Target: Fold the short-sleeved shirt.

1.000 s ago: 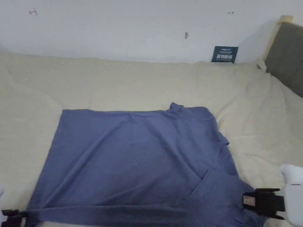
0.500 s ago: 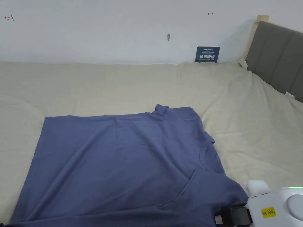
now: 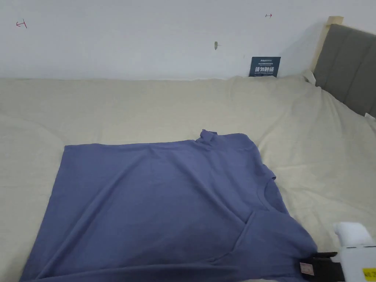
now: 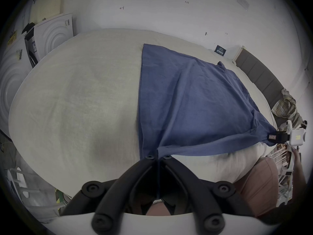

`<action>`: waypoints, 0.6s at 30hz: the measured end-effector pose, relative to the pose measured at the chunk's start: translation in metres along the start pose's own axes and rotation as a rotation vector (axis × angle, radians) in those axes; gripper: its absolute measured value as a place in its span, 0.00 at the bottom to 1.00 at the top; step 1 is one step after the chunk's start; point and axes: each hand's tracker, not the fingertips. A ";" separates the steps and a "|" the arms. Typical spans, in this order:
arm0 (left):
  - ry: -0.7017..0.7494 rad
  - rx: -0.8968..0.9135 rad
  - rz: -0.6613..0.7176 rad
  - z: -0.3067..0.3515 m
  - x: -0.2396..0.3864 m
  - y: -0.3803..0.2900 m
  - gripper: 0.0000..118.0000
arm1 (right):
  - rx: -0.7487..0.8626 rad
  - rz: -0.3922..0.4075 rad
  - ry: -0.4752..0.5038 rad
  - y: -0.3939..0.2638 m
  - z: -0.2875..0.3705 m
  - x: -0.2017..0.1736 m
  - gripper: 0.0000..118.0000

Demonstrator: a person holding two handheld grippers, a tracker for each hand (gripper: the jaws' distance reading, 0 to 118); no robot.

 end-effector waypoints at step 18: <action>-0.012 -0.059 -0.087 -0.041 -0.001 0.149 0.00 | -0.127 0.031 -0.030 0.143 -0.019 -0.002 0.02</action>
